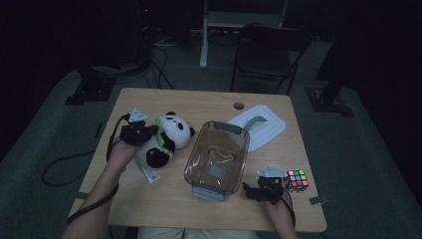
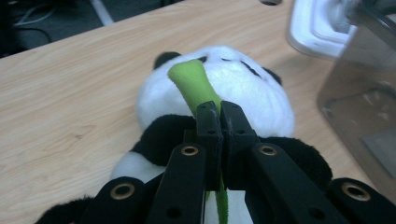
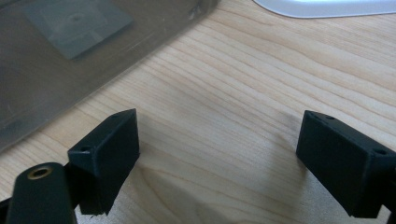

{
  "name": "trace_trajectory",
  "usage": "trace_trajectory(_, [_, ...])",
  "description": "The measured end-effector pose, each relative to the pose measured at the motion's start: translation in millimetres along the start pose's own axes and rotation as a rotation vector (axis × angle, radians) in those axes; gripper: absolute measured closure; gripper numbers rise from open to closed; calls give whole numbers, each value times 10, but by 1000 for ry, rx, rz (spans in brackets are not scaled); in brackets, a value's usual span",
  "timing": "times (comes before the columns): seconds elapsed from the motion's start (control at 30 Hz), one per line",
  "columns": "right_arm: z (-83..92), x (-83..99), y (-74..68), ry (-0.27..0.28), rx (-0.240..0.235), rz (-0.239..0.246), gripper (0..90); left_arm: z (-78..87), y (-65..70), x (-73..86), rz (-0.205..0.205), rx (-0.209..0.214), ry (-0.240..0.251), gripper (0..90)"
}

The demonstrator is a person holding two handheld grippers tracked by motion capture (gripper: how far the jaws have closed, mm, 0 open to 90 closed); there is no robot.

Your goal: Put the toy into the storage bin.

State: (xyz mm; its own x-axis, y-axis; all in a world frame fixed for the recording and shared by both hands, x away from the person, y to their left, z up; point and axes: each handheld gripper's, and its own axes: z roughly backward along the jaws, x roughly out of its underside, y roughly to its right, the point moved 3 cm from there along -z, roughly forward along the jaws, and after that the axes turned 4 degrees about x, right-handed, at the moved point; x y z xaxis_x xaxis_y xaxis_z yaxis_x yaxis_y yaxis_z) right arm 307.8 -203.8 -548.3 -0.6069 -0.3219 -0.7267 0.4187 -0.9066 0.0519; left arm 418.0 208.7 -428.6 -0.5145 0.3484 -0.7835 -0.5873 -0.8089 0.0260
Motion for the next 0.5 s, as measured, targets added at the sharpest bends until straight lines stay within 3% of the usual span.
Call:
trace_trajectory(0.07, [-1, 1, 7, -4, -5, -7, 129, -21, -8, -2, 3, -12, -1, 884])
trace_trajectory(0.13, [1, 3, 7, -3, -7, -6, 130, -33, -47, -8, 32, -20, 18, 861])
trace_trajectory(0.17, [2, 5, 5, -2, -8, -5, 130, -40, -63, -10, 42, -7, 19, 838])
trace_trajectory(0.23, [4, 6, 5, -2, -8, -5, 131, -47, -87, -21, 68, -12, 31, 591])
trace_trajectory(0.27, [4, 6, 4, -2, -9, -6, 131, -53, -94, -22, 66, -15, 23, 553])
trace_trajectory(0.33, [3, 6, 5, -2, -8, -5, 131, -101, -105, -25, 86, -19, -8, 355])
trace_trajectory(0.37, [2, 5, 5, -2, -8, -5, 131, -122, -104, -23, 77, -30, -17, 339])
trace_trajectory(0.43, [2, 4, 5, -3, -8, -5, 132, -168, -82, -17, 68, -2, -28, 334])
trace_trajectory(0.5, [2, 4, 6, -2, -8, -5, 133, -203, -66, -14, 74, -24, -30, 334])
